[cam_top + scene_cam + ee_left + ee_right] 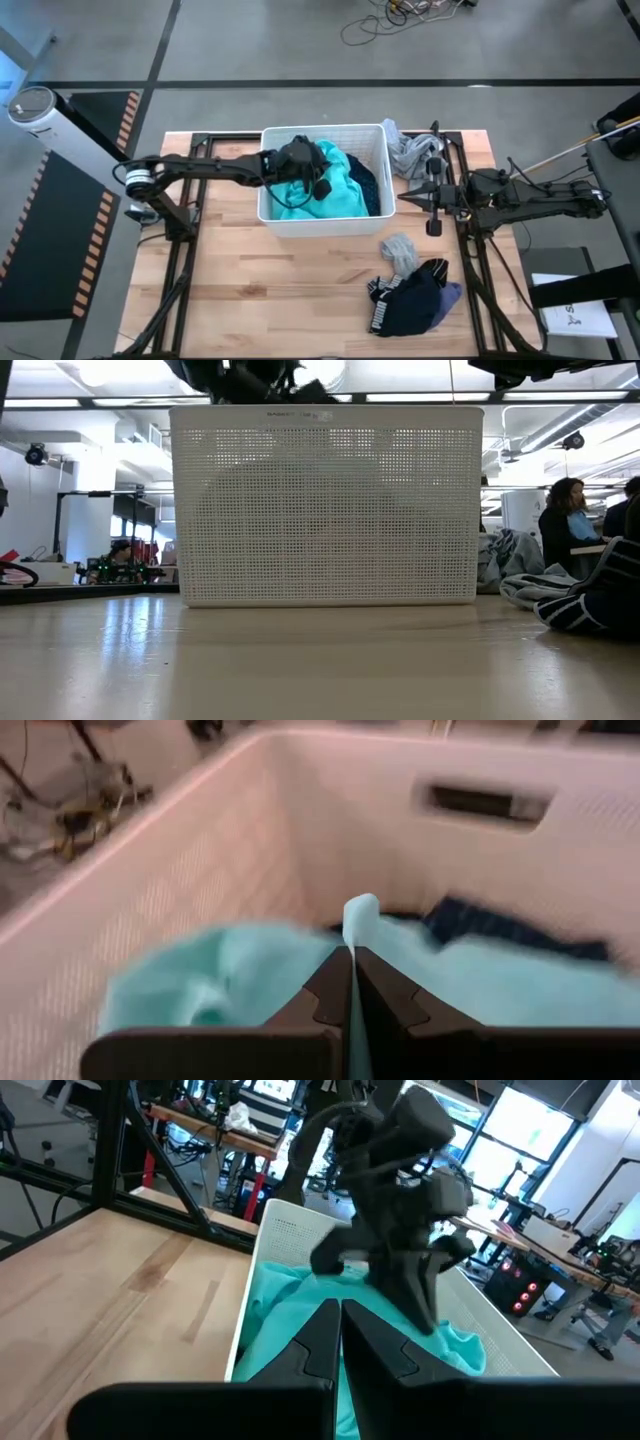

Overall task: Sort clothes
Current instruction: Put the light blue shorts into the white laundry bin

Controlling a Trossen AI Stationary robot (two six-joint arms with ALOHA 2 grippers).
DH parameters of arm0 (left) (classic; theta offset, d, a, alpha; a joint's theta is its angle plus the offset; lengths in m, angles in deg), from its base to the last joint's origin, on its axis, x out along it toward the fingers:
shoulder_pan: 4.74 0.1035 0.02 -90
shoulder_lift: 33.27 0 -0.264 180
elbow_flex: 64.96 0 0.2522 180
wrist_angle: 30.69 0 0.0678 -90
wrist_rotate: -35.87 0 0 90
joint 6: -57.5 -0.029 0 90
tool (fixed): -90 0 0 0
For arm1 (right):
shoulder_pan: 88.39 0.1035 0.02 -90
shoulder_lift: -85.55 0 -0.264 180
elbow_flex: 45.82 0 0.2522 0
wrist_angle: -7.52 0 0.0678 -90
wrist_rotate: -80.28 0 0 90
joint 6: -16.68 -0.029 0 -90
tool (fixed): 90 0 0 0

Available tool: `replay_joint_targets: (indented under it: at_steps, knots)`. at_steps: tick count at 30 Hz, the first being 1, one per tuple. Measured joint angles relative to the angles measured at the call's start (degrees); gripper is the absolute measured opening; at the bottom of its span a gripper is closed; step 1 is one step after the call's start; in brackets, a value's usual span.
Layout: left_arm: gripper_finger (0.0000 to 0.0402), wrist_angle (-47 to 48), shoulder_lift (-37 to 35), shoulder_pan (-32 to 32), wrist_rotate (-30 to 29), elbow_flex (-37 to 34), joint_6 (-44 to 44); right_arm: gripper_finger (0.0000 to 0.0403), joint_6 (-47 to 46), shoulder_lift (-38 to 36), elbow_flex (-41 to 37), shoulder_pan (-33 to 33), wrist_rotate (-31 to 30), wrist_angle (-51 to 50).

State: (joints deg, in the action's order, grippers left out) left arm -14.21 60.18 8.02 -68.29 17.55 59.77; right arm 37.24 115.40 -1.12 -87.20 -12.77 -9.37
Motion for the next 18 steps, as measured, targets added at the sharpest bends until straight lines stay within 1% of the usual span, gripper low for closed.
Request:
replay_joint_targets:
  at_steps: [2, 5, 9, 12, 15, 18]
  knots:
    - [0.0000, 0.0, 0.4, 0.9, -0.1, -2.1, 0.7, 0.0000, 0.0, 0.0, 0.0, 0.0, 0.0, 0.0]
    - [0.0000, -3.2, 1.3, 2.2, 0.0, -6.7, 3.6, 0.0000, 0.0, 0.0, 0.0, 0.0, 0.0, 0.0]
    - [0.0000, -12.0, 1.8, 3.1, 3.3, -13.3, 7.3, 0.0000, 0.1, 0.0, 0.0, 0.0, 0.0, 0.0]
    - [0.0000, -17.1, 1.8, 3.1, 3.7, -17.5, 7.7, 0.0000, 0.4, 0.0, 0.0, 0.0, 0.0, 0.0]
    - [0.0000, -18.1, 1.8, 3.1, 4.1, -19.9, 8.8, 0.0000, 0.5, 0.0, 0.0, 0.0, 0.0, 0.0]
    - [0.0000, -18.2, 1.7, 3.1, 4.2, -20.4, 10.7, 0.0000, 0.5, 0.0, 0.0, 0.0, 0.0, 0.0]
